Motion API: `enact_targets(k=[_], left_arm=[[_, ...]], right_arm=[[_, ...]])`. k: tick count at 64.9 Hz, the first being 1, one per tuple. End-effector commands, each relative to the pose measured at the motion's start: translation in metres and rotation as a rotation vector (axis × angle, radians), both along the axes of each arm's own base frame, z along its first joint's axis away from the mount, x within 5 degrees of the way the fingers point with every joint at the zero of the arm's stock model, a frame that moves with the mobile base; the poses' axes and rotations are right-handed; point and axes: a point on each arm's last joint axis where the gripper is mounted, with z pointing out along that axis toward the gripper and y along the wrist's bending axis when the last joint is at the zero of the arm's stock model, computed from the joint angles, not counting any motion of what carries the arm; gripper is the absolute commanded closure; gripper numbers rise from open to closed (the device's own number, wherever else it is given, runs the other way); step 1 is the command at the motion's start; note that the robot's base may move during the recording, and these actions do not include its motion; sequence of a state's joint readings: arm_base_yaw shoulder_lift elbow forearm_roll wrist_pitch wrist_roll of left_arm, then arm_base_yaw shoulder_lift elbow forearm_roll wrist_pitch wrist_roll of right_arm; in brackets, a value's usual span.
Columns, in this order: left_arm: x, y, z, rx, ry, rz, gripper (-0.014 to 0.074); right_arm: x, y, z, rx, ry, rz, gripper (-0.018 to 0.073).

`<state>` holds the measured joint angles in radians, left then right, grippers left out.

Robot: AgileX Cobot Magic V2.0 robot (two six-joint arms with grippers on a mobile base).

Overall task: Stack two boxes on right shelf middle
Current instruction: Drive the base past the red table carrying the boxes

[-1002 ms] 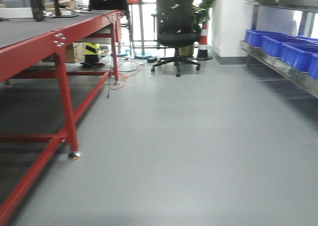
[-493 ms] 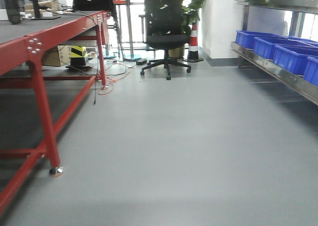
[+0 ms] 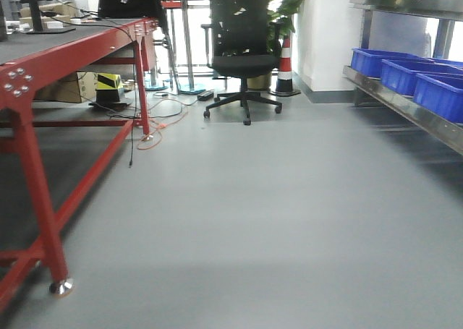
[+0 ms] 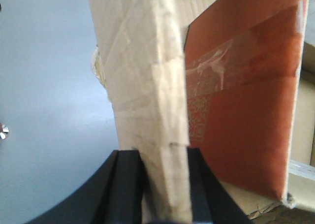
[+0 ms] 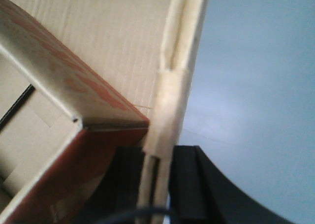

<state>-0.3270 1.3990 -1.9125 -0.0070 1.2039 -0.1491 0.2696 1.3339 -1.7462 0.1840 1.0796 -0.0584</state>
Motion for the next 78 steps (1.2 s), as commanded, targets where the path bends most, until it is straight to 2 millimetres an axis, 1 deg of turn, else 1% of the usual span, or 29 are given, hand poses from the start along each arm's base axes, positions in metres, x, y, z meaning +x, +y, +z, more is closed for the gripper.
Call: enact_targets(k=[1, 78], left_arm=[[-0.0061, 0.0021, 0.0119, -0.023, -0.073, -0.004, 0.0708], [-0.0055, 0.0036, 0.0119, -0.007, -0.078, 0.006, 0.0708]], right_arm=[[-0.0004, -0.005, 0.007, -0.012, -0.061, -0.027, 0.0722], [-0.0004, -0.005, 0.007, -0.012, -0.061, -0.027, 0.0722]])
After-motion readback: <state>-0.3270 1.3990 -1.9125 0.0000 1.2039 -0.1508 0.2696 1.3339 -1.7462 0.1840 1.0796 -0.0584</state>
